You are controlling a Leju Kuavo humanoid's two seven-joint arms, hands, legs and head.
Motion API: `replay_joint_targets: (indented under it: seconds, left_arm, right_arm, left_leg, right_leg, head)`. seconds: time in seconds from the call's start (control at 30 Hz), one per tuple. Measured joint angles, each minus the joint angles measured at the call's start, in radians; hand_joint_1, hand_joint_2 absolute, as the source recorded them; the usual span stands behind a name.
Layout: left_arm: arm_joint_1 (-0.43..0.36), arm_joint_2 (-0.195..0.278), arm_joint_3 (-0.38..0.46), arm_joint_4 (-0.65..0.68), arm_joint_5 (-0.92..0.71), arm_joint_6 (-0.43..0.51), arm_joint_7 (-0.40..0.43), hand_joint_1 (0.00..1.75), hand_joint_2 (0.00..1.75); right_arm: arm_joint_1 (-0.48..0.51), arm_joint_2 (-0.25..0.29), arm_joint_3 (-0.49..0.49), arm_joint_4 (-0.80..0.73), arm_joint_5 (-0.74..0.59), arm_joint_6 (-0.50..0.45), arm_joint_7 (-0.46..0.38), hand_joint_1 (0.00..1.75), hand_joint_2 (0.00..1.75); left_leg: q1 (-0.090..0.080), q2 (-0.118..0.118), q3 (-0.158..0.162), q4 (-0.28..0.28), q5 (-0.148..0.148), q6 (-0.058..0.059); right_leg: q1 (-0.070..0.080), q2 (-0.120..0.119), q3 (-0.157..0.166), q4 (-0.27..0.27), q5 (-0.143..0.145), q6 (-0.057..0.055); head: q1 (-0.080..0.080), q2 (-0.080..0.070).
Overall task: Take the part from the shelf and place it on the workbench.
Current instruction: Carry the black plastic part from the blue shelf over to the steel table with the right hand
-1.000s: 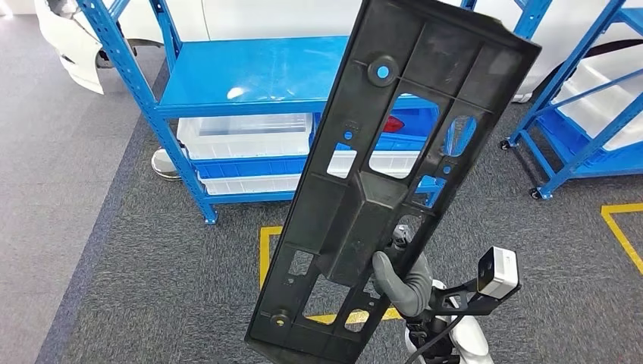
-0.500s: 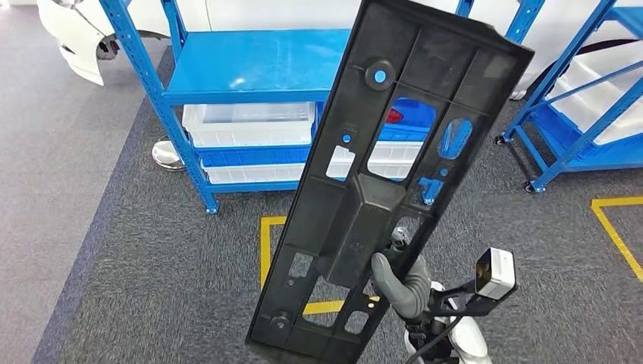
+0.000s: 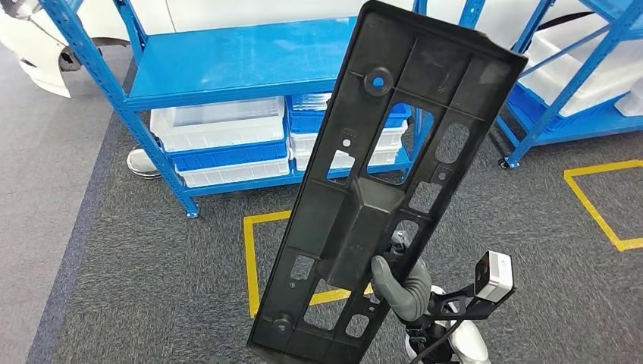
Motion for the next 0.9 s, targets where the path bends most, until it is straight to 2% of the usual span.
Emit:
replay_joint_targets:
  seconds: [0.07,0.1,0.13,0.17,0.2,0.23,0.3,0.37,0.43,0.5,0.57,0.6,0.63,0.67,0.7,0.73,0.8,0.83,0.87,0.9]
  left_arm:
    - [0.002,0.001,0.000,0.000,-0.001,0.000,0.001,0.00,1.75]
    - [0.004,0.001,0.000,0.000,-0.002,0.000,0.002,0.00,1.75]
    - [0.007,0.001,0.000,0.000,-0.002,0.002,0.003,0.00,1.75]
    - [0.008,0.002,0.000,0.000,-0.002,0.004,0.004,0.00,1.75]
    - [0.009,0.002,0.000,0.000,-0.002,0.006,0.008,0.00,1.75]
    - [0.011,0.003,0.000,0.000,-0.002,0.009,0.013,0.00,1.75]
    - [0.018,0.007,0.000,0.000,-0.002,0.017,0.022,0.00,1.75]
    - [0.029,0.011,0.000,0.000,-0.002,0.028,0.023,0.00,1.75]
    - [0.036,0.013,0.000,0.000,-0.002,0.038,0.022,0.00,1.75]
    - [0.039,0.015,0.000,0.000,-0.001,0.047,0.022,0.00,1.75]
    - [0.043,0.016,0.000,0.000,0.002,0.055,0.022,0.00,1.75]
    - [0.046,0.017,0.000,0.000,0.005,0.058,0.022,0.00,1.75]
    - [0.048,0.019,0.000,0.000,0.008,0.063,0.021,0.00,1.75]
    - [0.050,0.020,0.001,0.000,0.011,0.067,0.020,0.00,1.75]
    - [0.051,0.020,0.001,0.000,0.014,0.070,0.020,0.00,1.75]
    - [0.051,0.020,0.001,0.000,0.017,0.074,0.019,0.00,1.75]
    - [0.052,0.021,0.002,0.000,0.018,0.079,0.021,0.00,1.75]
    - [0.053,0.022,0.002,0.000,0.017,0.082,0.023,0.00,1.75]
    - [0.055,0.023,0.002,0.000,0.015,0.084,0.026,0.00,1.75]
    - [0.057,0.024,0.002,0.000,0.012,0.088,0.029,0.00,1.75]
  right_arm:
    - [0.004,0.000,0.000,-0.002,0.000,0.001,-0.004,1.73,1.75]
    - [0.007,0.000,0.000,-0.002,0.000,0.002,-0.005,1.73,1.75]
    - [0.011,0.000,0.000,-0.002,0.000,0.004,-0.005,1.73,1.75]
    - [0.015,0.000,0.000,-0.002,0.000,0.005,-0.006,1.73,1.75]
    - [0.018,0.000,0.000,-0.002,-0.002,0.005,-0.005,1.73,1.75]
    - [0.022,0.000,0.000,-0.002,-0.004,0.005,-0.004,1.73,1.75]
    - [0.029,0.000,0.000,-0.001,-0.011,0.008,-0.004,1.73,1.75]
    - [0.040,0.000,-0.001,0.001,-0.013,0.017,-0.010,1.73,1.75]
    - [0.051,0.000,-0.003,0.003,-0.013,0.026,-0.015,1.73,1.75]
    - [0.056,0.000,-0.006,0.004,-0.014,0.031,-0.017,1.73,1.75]
    - [0.055,0.000,-0.008,0.005,-0.016,0.035,-0.018,1.73,1.75]
    - [0.054,0.000,-0.009,0.006,-0.017,0.036,-0.017,1.73,1.75]
    - [0.055,0.000,-0.011,0.009,-0.020,0.037,-0.016,1.73,1.75]
    - [0.056,0.001,-0.014,0.012,-0.022,0.037,-0.015,1.73,1.75]
    - [0.056,0.001,-0.016,0.014,-0.023,0.037,-0.014,1.73,1.75]
    - [0.056,0.001,-0.018,0.015,-0.024,0.037,-0.013,1.73,1.75]
    - [0.057,0.004,-0.021,0.016,-0.025,0.036,-0.013,1.73,1.75]
    - [0.057,0.007,-0.023,0.016,-0.025,0.036,-0.015,1.73,1.75]
    - [0.059,0.010,-0.024,0.016,-0.024,0.035,-0.018,1.73,1.75]
    - [0.063,0.013,-0.026,0.016,-0.022,0.034,-0.022,1.73,1.75]
  left_leg:
    - [0.003,-0.035,-0.052,0.121,-0.068,-0.006]
    - [0.003,-0.043,-0.083,0.190,-0.097,-0.007]
    - [0.003,-0.046,-0.104,0.238,-0.111,-0.007]
    - [0.003,-0.047,-0.110,0.250,-0.104,-0.007]
    - [0.004,-0.049,-0.094,0.218,-0.076,-0.004]
    - [0.004,-0.057,-0.064,0.155,-0.038,-0.001]
    - [0.005,-0.096,-0.002,0.021,0.014,0.007]
    - [0.004,-0.119,0.021,-0.032,0.020,0.013]
    - [0.004,-0.104,0.022,-0.040,0.025,0.020]
    - [0.009,-0.084,0.024,-0.051,0.034,0.032]
    - [0.010,-0.061,0.024,-0.057,0.037,0.039]
    - [0.009,-0.049,0.023,-0.057,0.037,0.040]
    - [0.008,-0.037,0.022,-0.057,0.037,0.040]
    - [0.008,-0.024,0.022,-0.056,0.037,0.040]
    - [0.008,-0.013,0.022,-0.056,0.036,0.039]
    - [0.008,-0.003,0.024,-0.056,0.034,0.037]
    - [0.005,0.014,0.027,-0.054,0.030,0.029]
    - [0.003,0.021,0.029,-0.053,0.028,0.024]
    - [0.000,0.027,0.030,-0.052,0.026,0.019]
    - [-0.001,0.035,0.031,-0.052,0.025,0.013]
  right_leg:
    - [0.000,0.017,-0.004,-0.001,0.005,-0.009]
    - [0.001,0.027,-0.007,0.000,0.006,-0.010]
    - [0.001,0.039,-0.008,0.001,0.007,-0.011]
    - [0.002,0.050,-0.009,0.002,0.008,-0.011]
    - [0.002,0.062,-0.009,0.004,0.008,-0.011]
    - [0.002,0.074,-0.008,0.006,0.008,-0.009]
    - [0.003,0.096,-0.011,0.012,0.007,-0.003]
    - [-0.001,0.115,-0.019,0.015,0.010,0.009]
    - [-0.004,0.127,-0.026,0.013,0.015,0.023]
    - [-0.001,0.092,-0.042,0.042,-0.006,0.034]
    - [-0.002,0.043,-0.092,0.145,-0.064,0.042]
    - [-0.005,0.034,-0.124,0.212,-0.094,0.045]
    - [-0.008,0.030,-0.149,0.264,-0.110,0.049]
    - [-0.010,0.028,-0.158,0.284,-0.108,0.052]
    - [-0.012,0.024,-0.147,0.265,-0.089,0.053]
    - [-0.013,0.015,-0.115,0.208,-0.058,0.053]
    - [-0.009,-0.020,-0.040,0.068,-0.008,0.045]
    - [-0.005,-0.031,-0.018,0.025,0.002,0.038]
    - [-0.001,-0.036,-0.010,0.007,0.002,0.032]
    - [0.002,-0.027,-0.013,0.006,0.003,0.026]
  head:
    - [0.000,0.000]
    - [0.000,0.000]
    - [0.000,0.000]
    - [0.000,0.000]
    - [0.000,0.000]
    - [0.000,0.000]
    - [0.000,0.000]
    - [0.000,0.000]
    - [0.000,0.000]
    - [0.000,0.000]
    - [0.000,0.000]
    - [0.000,0.000]
    - [0.000,0.000]
    - [0.000,0.000]
    - [0.000,0.000]
    - [0.000,0.000]
    - [0.000,0.000]
    - [0.000,0.000]
    - [0.000,0.000]
    - [0.000,0.000]
